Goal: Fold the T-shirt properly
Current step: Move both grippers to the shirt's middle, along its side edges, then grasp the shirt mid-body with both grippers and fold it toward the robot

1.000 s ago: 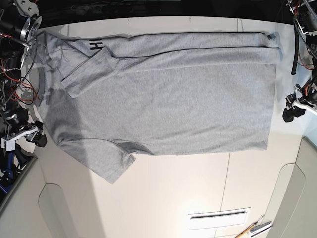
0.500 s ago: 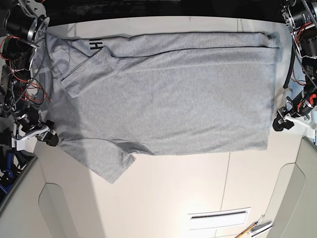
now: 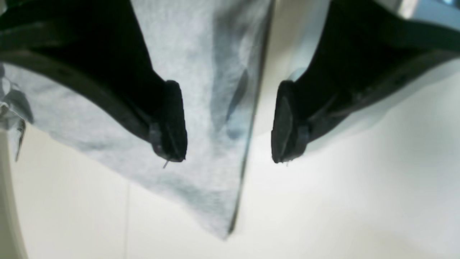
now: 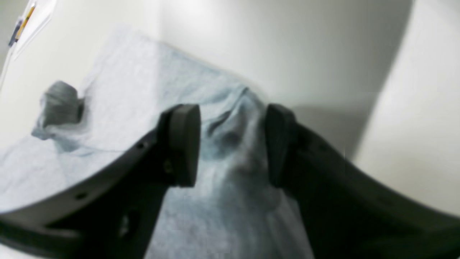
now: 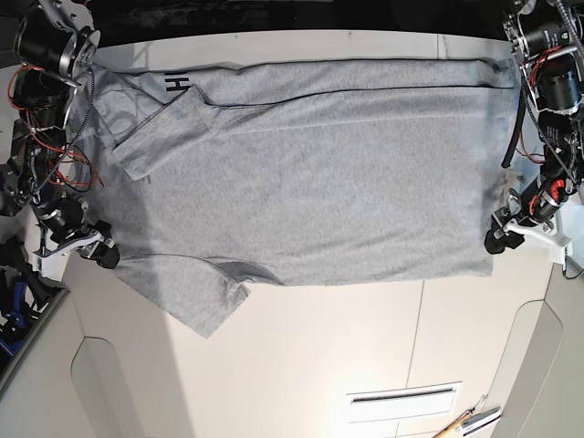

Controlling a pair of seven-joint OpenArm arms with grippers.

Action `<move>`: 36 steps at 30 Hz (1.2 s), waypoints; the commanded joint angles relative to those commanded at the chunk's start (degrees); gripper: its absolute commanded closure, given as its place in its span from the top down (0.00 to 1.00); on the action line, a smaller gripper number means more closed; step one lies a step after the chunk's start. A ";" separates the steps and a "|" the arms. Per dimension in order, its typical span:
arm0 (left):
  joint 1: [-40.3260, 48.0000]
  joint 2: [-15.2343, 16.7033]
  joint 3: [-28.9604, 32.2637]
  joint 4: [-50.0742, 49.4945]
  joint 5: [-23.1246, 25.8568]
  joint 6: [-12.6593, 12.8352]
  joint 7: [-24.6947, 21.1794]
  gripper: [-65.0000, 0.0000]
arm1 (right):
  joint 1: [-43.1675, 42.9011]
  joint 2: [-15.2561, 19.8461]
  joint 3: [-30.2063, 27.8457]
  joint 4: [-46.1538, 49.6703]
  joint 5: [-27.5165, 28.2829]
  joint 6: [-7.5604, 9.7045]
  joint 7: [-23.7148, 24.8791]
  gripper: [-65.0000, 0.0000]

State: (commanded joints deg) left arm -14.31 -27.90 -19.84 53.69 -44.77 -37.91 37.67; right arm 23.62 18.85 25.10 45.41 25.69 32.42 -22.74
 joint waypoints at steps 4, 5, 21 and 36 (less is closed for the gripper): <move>-0.17 1.11 0.00 0.00 0.09 0.00 -0.63 0.62 | -0.31 0.02 0.00 0.00 0.00 -0.02 0.02 0.45; -0.26 1.25 0.00 0.00 0.13 0.00 -0.81 0.62 | -0.33 0.02 0.00 0.00 0.00 -0.02 0.02 0.45; -2.67 1.57 0.00 -0.15 3.67 3.17 -1.66 0.62 | -0.31 -0.15 0.00 0.00 -1.31 -0.04 0.04 0.45; -2.93 3.17 5.62 -0.13 3.98 3.19 -2.58 0.37 | -0.31 -2.62 -0.17 0.00 -1.46 0.57 -0.17 0.45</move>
State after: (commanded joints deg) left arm -17.23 -24.73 -14.22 53.56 -40.80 -34.72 35.09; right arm 23.31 16.23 24.93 45.41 24.23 32.99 -22.92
